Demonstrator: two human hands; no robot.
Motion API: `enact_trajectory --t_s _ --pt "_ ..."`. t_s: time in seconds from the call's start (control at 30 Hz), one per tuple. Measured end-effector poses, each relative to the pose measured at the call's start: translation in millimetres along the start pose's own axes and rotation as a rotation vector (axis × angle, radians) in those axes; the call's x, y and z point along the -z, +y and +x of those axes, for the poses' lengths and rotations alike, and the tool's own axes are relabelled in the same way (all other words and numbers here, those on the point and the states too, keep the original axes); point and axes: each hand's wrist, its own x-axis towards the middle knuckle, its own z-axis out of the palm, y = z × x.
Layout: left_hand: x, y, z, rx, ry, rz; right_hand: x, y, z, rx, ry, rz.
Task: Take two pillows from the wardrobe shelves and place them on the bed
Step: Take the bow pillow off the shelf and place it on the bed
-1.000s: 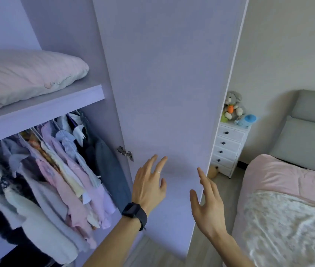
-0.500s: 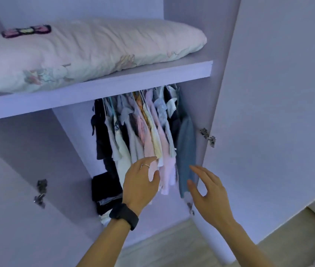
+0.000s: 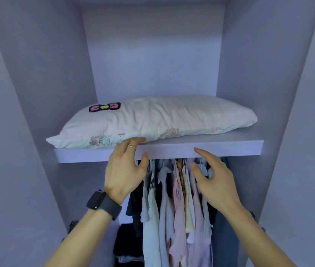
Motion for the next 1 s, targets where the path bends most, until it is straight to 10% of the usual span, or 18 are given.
enact_trajectory --t_s 0.5,1.0 --pt "-8 -2 140 -0.132 0.067 0.333 -9 -20 215 0.228 -0.033 -0.223" --pt "-56 -53 168 0.031 0.042 0.596 -103 -24 432 0.119 -0.667 -0.568"
